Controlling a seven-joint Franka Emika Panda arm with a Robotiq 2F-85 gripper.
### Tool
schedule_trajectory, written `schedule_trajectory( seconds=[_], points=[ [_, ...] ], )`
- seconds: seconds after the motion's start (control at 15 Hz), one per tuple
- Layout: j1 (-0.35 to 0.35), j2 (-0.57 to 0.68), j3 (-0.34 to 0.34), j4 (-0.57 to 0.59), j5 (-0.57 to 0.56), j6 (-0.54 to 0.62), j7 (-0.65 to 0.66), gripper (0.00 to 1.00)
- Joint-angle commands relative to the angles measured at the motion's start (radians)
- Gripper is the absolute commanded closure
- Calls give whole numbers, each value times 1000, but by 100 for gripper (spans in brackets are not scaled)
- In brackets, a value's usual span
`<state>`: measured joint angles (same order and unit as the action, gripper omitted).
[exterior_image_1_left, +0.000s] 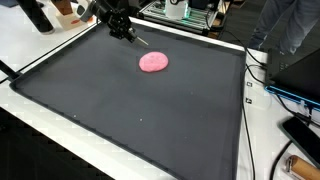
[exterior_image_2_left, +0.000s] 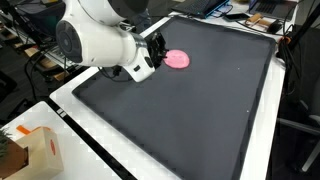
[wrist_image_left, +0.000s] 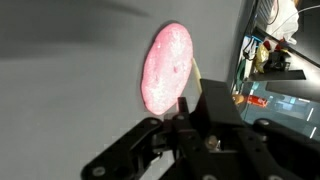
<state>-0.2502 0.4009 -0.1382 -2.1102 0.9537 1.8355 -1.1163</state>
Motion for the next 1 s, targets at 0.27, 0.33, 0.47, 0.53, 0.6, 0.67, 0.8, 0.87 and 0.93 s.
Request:
schedule_trajectory(
  seconds=[0.27, 0.33, 0.47, 0.53, 0.6, 0.67, 0.8, 0.87, 0.93],
  points=[
    [37, -44, 5, -1, -23, 77, 53, 94],
    [44, -52, 7, -2, -28, 91, 60, 94],
    [63, -74, 11, -7, -47, 123, 85, 94],
    [74, -86, 13, -10, -60, 141, 99, 94],
    [84, -99, 17, -14, -74, 159, 115, 94],
    [96, -113, 21, -20, -92, 183, 137, 94],
    [125, -153, 33, -34, -148, 227, 186, 94],
    [137, -171, 41, -40, -180, 247, 210, 94],
    [151, -191, 51, -45, -217, 267, 238, 94]
  ],
)
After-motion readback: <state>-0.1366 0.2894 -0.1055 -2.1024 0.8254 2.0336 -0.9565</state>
